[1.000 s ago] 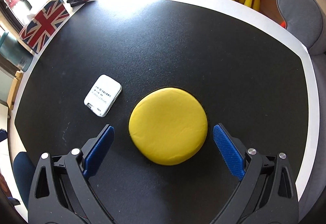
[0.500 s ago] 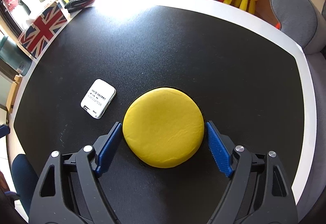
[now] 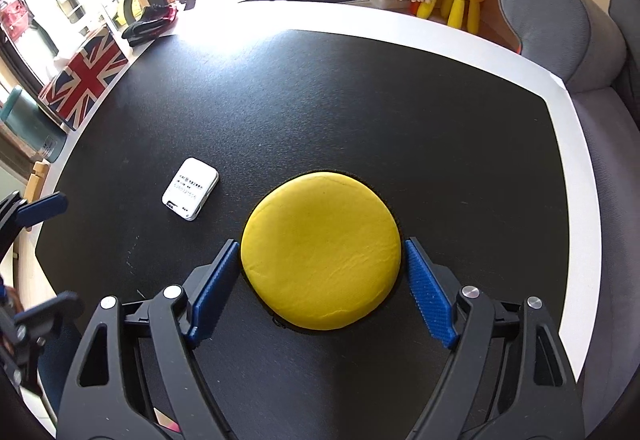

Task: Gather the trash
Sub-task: 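Grasp the white card reader with the left gripper while the right gripper holds the yellow pouch, then carry yellow pouch and card reader over the wastebasket and open both grippers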

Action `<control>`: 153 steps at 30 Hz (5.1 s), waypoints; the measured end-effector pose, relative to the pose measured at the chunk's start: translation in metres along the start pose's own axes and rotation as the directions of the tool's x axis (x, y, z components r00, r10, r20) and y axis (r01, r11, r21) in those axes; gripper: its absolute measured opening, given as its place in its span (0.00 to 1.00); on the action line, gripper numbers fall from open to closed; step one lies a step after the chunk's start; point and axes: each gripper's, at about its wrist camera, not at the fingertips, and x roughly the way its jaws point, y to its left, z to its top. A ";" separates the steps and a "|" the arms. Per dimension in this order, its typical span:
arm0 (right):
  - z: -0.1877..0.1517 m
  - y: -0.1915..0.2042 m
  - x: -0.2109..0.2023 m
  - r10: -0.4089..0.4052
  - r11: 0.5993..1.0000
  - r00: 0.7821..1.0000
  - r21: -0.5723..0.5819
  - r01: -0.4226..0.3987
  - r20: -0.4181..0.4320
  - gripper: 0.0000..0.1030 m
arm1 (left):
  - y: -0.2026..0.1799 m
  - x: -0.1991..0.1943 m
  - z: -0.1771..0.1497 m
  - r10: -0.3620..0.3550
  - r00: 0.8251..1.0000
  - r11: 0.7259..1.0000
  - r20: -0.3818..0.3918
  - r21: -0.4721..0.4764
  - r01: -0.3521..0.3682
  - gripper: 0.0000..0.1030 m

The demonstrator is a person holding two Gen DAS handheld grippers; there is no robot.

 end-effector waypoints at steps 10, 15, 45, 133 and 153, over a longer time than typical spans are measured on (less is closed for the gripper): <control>-0.002 -0.010 -0.010 0.000 1.000 1.000 0.017 -0.001 0.014 0.78 | 0.003 0.047 0.026 0.044 0.996 0.998 -0.083 -0.047 -0.048 0.93; -0.004 -0.014 -0.011 -0.007 1.000 1.000 0.017 0.007 0.010 0.78 | 0.006 0.066 0.031 0.081 0.989 0.994 -0.123 -0.067 -0.090 0.93; -0.008 -0.008 -0.010 0.016 1.000 1.000 0.015 -0.016 0.025 0.78 | 0.013 0.068 0.026 0.141 0.985 0.989 -0.103 -0.031 -0.145 0.38; -0.233 0.049 -0.113 0.139 0.990 0.985 -0.026 -0.137 0.097 0.89 | -0.077 -0.055 -0.149 -0.117 0.987 0.985 -0.113 0.112 0.130 0.37; -0.230 0.046 -0.112 0.137 0.991 0.986 -0.016 -0.136 0.097 0.89 | -0.067 -0.061 -0.142 -0.084 0.994 0.992 -0.069 0.092 0.090 0.92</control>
